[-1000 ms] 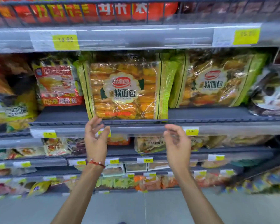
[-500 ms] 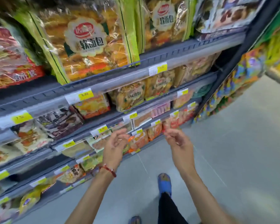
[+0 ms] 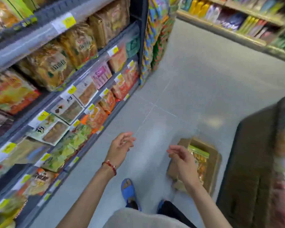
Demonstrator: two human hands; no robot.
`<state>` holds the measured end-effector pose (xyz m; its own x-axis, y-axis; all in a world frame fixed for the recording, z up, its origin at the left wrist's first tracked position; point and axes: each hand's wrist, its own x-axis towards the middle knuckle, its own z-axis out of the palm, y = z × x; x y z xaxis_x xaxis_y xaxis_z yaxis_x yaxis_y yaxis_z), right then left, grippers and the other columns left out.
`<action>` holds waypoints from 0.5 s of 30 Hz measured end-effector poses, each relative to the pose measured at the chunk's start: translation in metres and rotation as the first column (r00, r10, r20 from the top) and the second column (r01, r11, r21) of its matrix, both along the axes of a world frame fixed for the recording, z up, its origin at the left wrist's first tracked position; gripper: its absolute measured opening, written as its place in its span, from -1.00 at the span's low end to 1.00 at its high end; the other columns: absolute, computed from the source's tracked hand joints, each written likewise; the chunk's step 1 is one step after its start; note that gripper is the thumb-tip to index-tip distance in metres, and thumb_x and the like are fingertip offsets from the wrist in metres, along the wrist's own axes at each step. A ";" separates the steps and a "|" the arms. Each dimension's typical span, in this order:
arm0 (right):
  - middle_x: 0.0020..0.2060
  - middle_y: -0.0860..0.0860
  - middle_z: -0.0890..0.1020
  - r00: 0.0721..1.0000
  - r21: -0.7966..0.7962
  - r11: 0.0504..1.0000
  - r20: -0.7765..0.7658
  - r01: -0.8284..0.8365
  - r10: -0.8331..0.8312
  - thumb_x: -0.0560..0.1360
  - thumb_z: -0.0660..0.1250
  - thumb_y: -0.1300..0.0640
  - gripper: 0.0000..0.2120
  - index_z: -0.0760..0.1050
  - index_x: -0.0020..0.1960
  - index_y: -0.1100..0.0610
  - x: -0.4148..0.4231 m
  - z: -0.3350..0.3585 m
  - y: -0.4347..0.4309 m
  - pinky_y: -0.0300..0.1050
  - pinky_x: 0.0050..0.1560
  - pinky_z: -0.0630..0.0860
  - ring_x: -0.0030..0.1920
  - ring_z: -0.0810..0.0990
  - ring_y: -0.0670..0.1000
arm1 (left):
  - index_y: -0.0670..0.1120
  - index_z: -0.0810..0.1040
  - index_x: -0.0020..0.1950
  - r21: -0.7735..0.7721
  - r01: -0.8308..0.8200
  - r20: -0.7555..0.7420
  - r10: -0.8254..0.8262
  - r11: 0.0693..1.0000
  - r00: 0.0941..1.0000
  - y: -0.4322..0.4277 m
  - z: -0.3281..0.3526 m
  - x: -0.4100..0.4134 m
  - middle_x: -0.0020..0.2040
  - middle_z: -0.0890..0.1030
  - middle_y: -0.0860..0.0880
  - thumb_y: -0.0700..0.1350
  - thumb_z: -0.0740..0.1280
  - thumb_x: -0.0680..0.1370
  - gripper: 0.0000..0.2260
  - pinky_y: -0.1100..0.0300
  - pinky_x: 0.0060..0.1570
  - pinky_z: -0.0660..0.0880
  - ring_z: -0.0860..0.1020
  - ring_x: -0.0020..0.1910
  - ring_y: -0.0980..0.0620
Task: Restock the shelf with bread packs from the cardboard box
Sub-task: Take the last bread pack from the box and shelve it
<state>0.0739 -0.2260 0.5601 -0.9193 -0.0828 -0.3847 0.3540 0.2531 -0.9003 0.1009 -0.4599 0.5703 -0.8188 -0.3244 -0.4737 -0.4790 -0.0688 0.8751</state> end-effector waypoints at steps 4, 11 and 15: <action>-0.04 -0.10 0.73 0.994 0.044 0.994 0.036 0.100 -0.101 0.61 0.36 0.30 -0.81 0.65 0.14 0.09 0.030 -0.019 0.080 -0.20 0.09 0.60 0.06 0.67 -0.04 | -0.07 0.53 0.15 0.013 0.125 0.064 -0.126 0.992 0.990 0.071 -0.013 0.006 -0.04 0.64 -0.01 -0.31 0.23 0.59 -0.78 0.27 -0.16 0.43 0.56 -0.17 0.05; 0.05 -0.01 0.71 0.981 0.011 0.986 0.105 0.164 -0.164 0.61 0.38 0.24 -0.85 0.65 0.13 0.08 0.062 -0.035 0.212 -0.18 0.12 0.57 0.10 0.67 -0.01 | 0.03 0.56 0.08 0.065 0.180 0.155 -0.188 0.982 0.970 0.229 -0.035 0.025 0.03 0.65 -0.01 -0.26 0.25 0.57 -0.78 0.23 -0.04 0.48 0.59 -0.09 0.02; 0.02 -0.01 0.72 0.977 0.046 0.985 0.127 0.168 -0.172 0.61 0.39 0.22 -0.88 0.65 0.12 0.10 0.064 -0.049 0.284 -0.29 0.02 0.53 0.04 0.67 -0.08 | -0.06 0.55 0.14 0.114 0.174 0.207 -0.194 0.978 0.959 0.310 -0.051 0.035 -0.03 0.63 -0.05 -0.26 0.27 0.58 -0.81 0.17 -0.03 0.48 0.58 -0.14 0.02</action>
<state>0.1376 0.0575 0.5116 -0.8610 0.0860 -0.5013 0.5076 0.2093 -0.8358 0.1362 -0.1498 0.5197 -0.7352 -0.1235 -0.6666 -0.6677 -0.0381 0.7435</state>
